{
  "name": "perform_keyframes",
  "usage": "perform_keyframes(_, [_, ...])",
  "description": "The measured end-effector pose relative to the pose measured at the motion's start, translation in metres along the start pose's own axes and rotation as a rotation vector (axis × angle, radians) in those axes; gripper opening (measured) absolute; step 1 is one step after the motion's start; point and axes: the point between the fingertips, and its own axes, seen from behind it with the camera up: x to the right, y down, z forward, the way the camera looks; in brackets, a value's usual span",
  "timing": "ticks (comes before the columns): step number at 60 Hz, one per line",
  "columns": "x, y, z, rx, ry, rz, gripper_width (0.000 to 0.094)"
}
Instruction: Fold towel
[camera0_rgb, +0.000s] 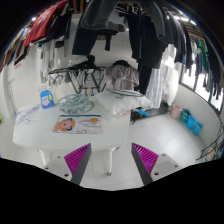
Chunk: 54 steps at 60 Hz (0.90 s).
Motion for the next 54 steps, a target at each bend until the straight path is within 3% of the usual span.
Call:
perform_keyframes(14, [-0.059,0.001,0.000,-0.005,-0.103,-0.035,0.0846])
perform_keyframes(16, [-0.100,0.001,0.007,-0.006,-0.103,-0.035,0.0847])
perform_keyframes(37, [-0.258,0.001,0.016,0.026,-0.251,-0.080,0.0850])
perform_keyframes(54, [-0.340,-0.005,0.073,0.067,-0.251,-0.058,0.0855])
